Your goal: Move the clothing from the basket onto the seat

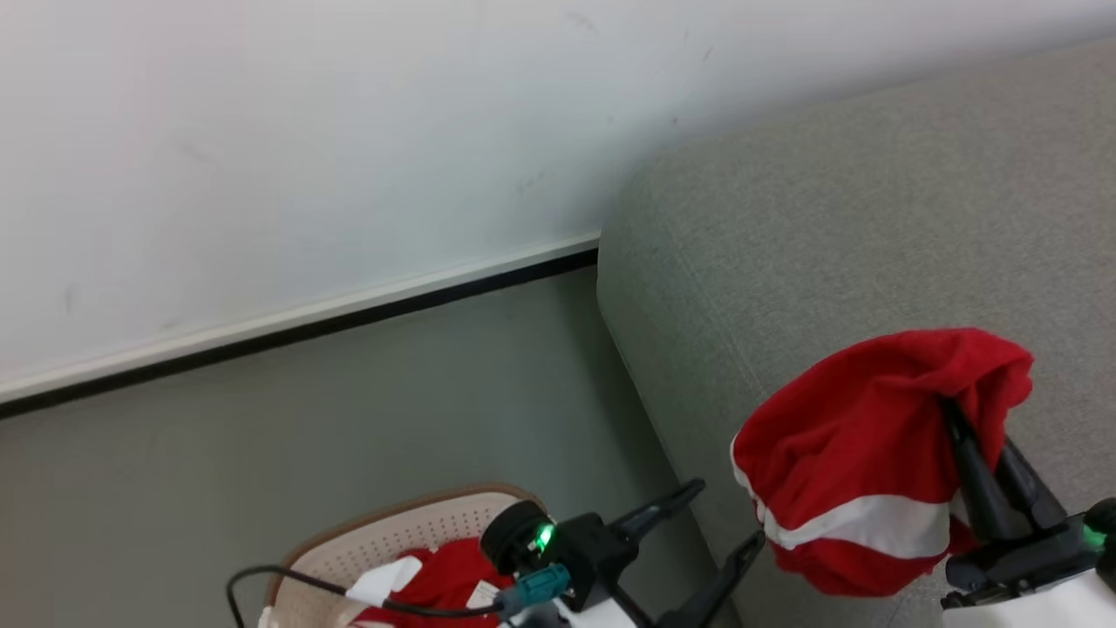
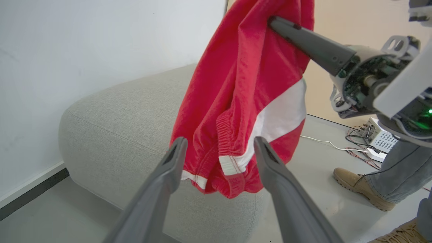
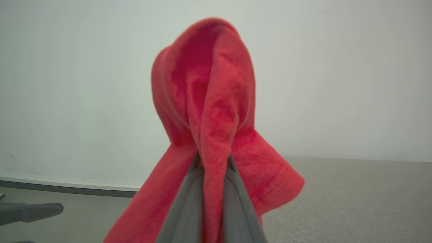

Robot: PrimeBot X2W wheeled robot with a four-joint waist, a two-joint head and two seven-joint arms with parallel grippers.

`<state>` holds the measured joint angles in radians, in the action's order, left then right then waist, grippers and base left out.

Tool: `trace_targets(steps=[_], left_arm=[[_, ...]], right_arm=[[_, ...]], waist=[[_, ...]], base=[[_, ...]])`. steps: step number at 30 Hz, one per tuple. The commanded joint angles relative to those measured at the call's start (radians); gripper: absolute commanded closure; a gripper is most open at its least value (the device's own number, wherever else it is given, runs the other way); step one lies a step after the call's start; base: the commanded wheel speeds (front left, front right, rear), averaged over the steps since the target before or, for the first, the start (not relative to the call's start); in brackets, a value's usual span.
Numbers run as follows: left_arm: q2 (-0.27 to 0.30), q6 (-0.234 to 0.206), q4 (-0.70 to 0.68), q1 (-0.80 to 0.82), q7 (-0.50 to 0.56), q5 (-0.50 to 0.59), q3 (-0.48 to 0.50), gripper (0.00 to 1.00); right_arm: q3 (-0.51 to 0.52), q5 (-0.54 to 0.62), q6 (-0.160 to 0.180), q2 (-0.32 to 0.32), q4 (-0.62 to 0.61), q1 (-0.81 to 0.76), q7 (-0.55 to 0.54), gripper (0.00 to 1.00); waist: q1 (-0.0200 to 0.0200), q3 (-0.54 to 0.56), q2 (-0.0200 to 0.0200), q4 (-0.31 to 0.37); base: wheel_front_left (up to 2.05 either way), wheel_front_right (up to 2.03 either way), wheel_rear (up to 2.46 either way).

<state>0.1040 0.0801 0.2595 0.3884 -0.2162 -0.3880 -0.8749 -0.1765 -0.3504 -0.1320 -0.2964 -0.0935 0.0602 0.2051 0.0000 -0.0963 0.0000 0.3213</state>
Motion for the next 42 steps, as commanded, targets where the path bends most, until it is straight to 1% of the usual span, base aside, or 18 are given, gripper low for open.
trace_targets(steps=[1, 6, 10, 13, 16, 19, 21, 23, 26, 28, 30, 31, 34, 39, 40, 42], left_arm=[[0.008, 0.004, -0.005, 0.029, 0.002, 0.014, 0.005, 0.00], [0.027, 0.013, -0.028, 0.130, 0.019, 0.050, 0.007, 0.00], [0.033, 0.014, -0.033, 0.243, 0.029, 0.080, 0.030, 0.00], [0.033, 0.016, -0.035, 0.329, 0.034, 0.100, 0.050, 0.00], [0.035, 0.016, -0.038, 0.400, 0.036, 0.113, 0.067, 0.00], [0.036, 0.017, -0.038, 0.454, 0.032, 0.118, 0.080, 0.00], [0.034, 0.016, -0.039, 0.481, 0.029, 0.123, 0.086, 0.00], [0.030, 0.015, -0.037, 0.497, 0.023, 0.124, 0.090, 0.00], [0.027, 0.012, -0.031, 0.512, 0.015, 0.124, 0.091, 0.00], [0.027, 0.012, -0.029, 0.511, 0.011, 0.124, 0.090, 0.00], [0.027, 0.012, -0.024, 0.507, 0.007, 0.124, 0.084, 0.00], [0.028, 0.012, -0.023, 0.504, 0.005, 0.124, 0.082, 0.00], [0.037, 0.010, -0.018, 0.491, 0.002, 0.122, 0.077, 0.00], [0.047, 0.004, -0.009, 0.478, -0.004, 0.109, 0.079, 0.00], [0.048, 0.001, -0.008, 0.476, -0.003, 0.107, 0.079, 0.00], [0.045, -0.003, -0.008, 0.473, -0.001, 0.103, 0.078, 0.00]], right_arm=[[0.020, 0.012, 0.002, 0.008, 0.003, 0.022, 0.010, 1.00], [0.092, 0.026, 0.002, 0.032, 0.023, 0.134, 0.029, 1.00], [0.170, 0.040, 0.002, 0.034, 0.031, 0.280, 0.024, 1.00], [0.226, 0.058, 0.002, 0.015, 0.044, 0.416, 0.000, 1.00], [0.282, 0.061, 0.002, -0.026, 0.078, 0.572, -0.037, 1.00], [0.335, 0.081, 0.002, -0.082, 0.143, 0.731, -0.085, 1.00], [0.356, 0.073, 0.002, -0.119, 0.199, 0.831, -0.119, 1.00], [0.367, 0.094, 0.003, -0.177, 0.267, 0.915, -0.143, 1.00], [0.377, 0.101, 0.003, -0.239, 0.381, 1.017, -0.178, 1.00], [0.398, 0.111, 0.003, -0.263, 0.458, 1.064, -0.193, 1.00], [0.430, 0.147, 0.003, -0.279, 0.536, 1.089, -0.204, 1.00], [0.450, 0.168, 0.003, -0.284, 0.576, 1.100, -0.205, 1.00], [0.503, 0.220, 0.003, -0.264, 0.678, 1.103, -0.203, 1.00], [0.558, 0.290, 0.003, -0.238, 0.789, 1.074, -0.195, 1.00], [0.572, 0.293, 0.003, -0.228, 0.801, 1.072, -0.196, 0.98], [0.588, 0.319, 0.003, -0.220, 0.820, 1.065, -0.208, 0.73]], waist=[[0.0000, -0.072, 0.0000, -0.036], [0.0000, -0.225, 0.0000, -0.097], [0.0000, -0.354, 0.0000, -0.141], [0.0000, -0.444, 0.0000, -0.167], [0.0000, -0.524, 0.0000, -0.189], [0.0000, -0.589, 0.0000, -0.213], [0.0000, -0.624, 0.0000, -0.231], [0.0000, -0.649, 0.0000, -0.250], [0.0000, -0.676, 0.0000, -0.274], [0.0000, -0.689, 0.0000, -0.287], [0.0000, -0.696, 0.0000, -0.298], [0.0000, -0.699, 0.0000, -0.303], [0.0000, -0.700, 0.0000, -0.311], [0.0000, -0.683, 0.0000, -0.309], [0.0000, -0.678, 0.0000, -0.308], [0.0000, -0.670, 0.0000, -0.306]], base=[[0.00, 0.00, 0.00], [0.00, 0.00, 0.00], [0.00, 0.00, 0.00], [0.00, 0.00, 0.00], [0.00, 0.00, 0.00], [0.00, 0.00, 0.00], [0.00, 0.00, 0.00], [0.00, 0.00, 0.00], [0.00, 0.00, 0.00], [0.00, 0.00, 0.00], [0.00, 0.00, 0.00], [0.00, 0.00, 0.00], [0.00, 0.00, 0.00], [0.00, 0.00, 0.00], [0.00, 0.00, 0.00], [0.00, 0.00, 0.00]])
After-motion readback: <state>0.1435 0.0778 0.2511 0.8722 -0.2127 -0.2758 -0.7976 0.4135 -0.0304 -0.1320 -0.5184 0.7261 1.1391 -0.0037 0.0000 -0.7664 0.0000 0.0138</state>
